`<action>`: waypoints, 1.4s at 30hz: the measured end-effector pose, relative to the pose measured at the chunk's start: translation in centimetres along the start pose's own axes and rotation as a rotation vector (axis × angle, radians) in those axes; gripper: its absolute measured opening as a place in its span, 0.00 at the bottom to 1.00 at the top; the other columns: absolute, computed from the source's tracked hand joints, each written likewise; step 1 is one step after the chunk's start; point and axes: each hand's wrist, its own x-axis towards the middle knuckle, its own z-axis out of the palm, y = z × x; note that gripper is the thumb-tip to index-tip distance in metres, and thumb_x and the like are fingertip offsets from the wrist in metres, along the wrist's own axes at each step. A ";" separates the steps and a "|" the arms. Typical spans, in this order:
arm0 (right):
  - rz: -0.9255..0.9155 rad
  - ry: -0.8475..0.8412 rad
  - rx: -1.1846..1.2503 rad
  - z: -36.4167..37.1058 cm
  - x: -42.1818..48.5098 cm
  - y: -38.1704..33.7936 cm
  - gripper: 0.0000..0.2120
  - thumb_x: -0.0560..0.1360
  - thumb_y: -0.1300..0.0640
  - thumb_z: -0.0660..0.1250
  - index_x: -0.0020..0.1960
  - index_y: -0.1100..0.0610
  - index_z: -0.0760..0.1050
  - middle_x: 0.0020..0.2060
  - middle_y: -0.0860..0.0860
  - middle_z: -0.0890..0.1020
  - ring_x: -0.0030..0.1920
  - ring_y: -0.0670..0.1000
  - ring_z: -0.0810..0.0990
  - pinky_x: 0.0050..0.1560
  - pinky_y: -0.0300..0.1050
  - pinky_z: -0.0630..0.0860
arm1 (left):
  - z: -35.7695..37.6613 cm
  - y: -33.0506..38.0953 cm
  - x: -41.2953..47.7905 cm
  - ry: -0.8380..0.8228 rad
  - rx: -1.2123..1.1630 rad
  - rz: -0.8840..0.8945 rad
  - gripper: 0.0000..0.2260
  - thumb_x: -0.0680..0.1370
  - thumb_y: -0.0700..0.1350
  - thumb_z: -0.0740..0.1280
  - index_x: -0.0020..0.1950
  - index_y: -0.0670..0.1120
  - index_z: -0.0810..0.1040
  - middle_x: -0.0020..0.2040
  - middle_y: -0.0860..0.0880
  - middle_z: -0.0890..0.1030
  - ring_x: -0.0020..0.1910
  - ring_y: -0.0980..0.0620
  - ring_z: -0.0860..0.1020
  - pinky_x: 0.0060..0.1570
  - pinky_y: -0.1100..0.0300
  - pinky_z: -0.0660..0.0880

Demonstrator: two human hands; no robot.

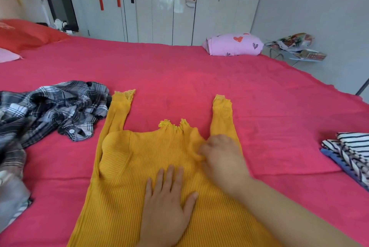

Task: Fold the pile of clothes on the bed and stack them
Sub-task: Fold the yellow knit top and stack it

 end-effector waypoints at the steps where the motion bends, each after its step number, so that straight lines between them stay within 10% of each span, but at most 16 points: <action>1: -0.086 -0.094 0.046 0.1 -0.2 -1.5 0.13 0.62 0.56 0.73 0.47 0.51 0.80 0.42 0.51 0.79 0.45 0.55 0.78 0.45 0.48 0.76 | 0.3 -0.1 0.0 0.030 -0.005 0.008 0.32 0.78 0.66 0.41 0.69 0.48 0.70 0.65 0.50 0.76 0.63 0.48 0.75 0.63 0.49 0.58; 3: -0.060 -0.279 0.268 0.8 -0.5 -2.4 0.16 0.74 0.54 0.65 0.62 0.50 0.74 0.56 0.50 0.76 0.57 0.52 0.75 0.57 0.47 0.73 | 0.9 -0.4 0.2 0.076 -0.018 0.019 0.32 0.78 0.65 0.42 0.69 0.44 0.65 0.64 0.48 0.77 0.63 0.48 0.76 0.65 0.51 0.56; 9: 0.651 -0.069 0.460 2.8 3.2 4.9 0.18 0.75 0.59 0.63 0.65 0.59 0.72 0.60 0.58 0.76 0.62 0.57 0.73 0.60 0.45 0.67 | 1.2 -0.5 0.5 0.129 -0.007 0.025 0.31 0.77 0.66 0.43 0.69 0.48 0.68 0.63 0.49 0.77 0.61 0.48 0.77 0.67 0.52 0.49; 14: 1.175 -0.128 0.938 4.2 4.3 9.3 0.11 0.74 0.58 0.68 0.36 0.63 0.72 0.32 0.56 0.74 0.31 0.54 0.72 0.29 0.44 0.71 | 1.5 -0.4 1.1 0.100 -0.026 0.023 0.29 0.77 0.66 0.41 0.66 0.52 0.67 0.60 0.49 0.80 0.57 0.47 0.79 0.66 0.52 0.47; 18: 1.276 -0.107 1.436 4.3 5.3 9.5 0.11 0.73 0.67 0.65 0.56 0.67 0.73 0.44 0.60 0.77 0.40 0.56 0.76 0.37 0.48 0.74 | 1.7 -0.6 1.0 0.043 -0.006 0.061 0.29 0.77 0.66 0.41 0.64 0.52 0.71 0.59 0.49 0.80 0.57 0.46 0.80 0.66 0.52 0.48; 22: 0.991 -0.069 1.633 0.4 6.4 7.9 0.22 0.72 0.70 0.57 0.63 0.59 0.73 0.51 0.57 0.79 0.42 0.54 0.78 0.41 0.46 0.76 | 1.1 -0.3 0.4 0.021 -0.048 0.024 0.31 0.77 0.66 0.41 0.64 0.53 0.76 0.62 0.50 0.78 0.60 0.48 0.78 0.67 0.52 0.48; 26: 0.536 -0.130 1.588 -5.2 3.9 3.1 0.24 0.72 0.74 0.58 0.56 0.50 0.78 0.43 0.47 0.83 0.41 0.45 0.81 0.40 0.37 0.78 | -0.7 -0.3 -0.4 0.127 -0.143 0.060 0.33 0.74 0.69 0.37 0.75 0.58 0.53 0.73 0.62 0.52 0.76 0.56 0.51 0.72 0.56 0.39; 33: -0.142 -0.354 0.614 -6.0 -9.8 -4.0 0.24 0.68 0.59 0.62 0.59 0.38 0.70 0.43 0.36 0.80 0.51 0.39 0.75 0.56 0.33 0.68 | -6.4 -2.5 -5.1 -0.009 -1.414 -0.411 0.09 0.80 0.45 0.60 0.49 0.46 0.79 0.48 0.44 0.81 0.49 0.47 0.78 0.50 0.55 0.72; 38: -0.167 -0.561 0.417 -6.0 -13.8 -6.6 0.23 0.68 0.56 0.55 0.60 0.43 0.75 0.55 0.45 0.78 0.60 0.47 0.71 0.64 0.42 0.62 | -8.1 -4.5 -9.1 -0.205 -1.673 -0.407 0.20 0.76 0.60 0.55 0.59 0.49 0.74 0.55 0.45 0.82 0.56 0.48 0.78 0.57 0.53 0.72; 42: -0.087 -0.529 0.521 -6.1 -14.0 -6.8 0.20 0.68 0.62 0.58 0.52 0.46 0.81 0.50 0.45 0.81 0.55 0.46 0.75 0.60 0.38 0.68 | -9.7 -4.9 -11.2 -0.290 -1.722 -0.330 0.22 0.69 0.45 0.71 0.62 0.40 0.75 0.58 0.42 0.80 0.57 0.47 0.77 0.57 0.55 0.71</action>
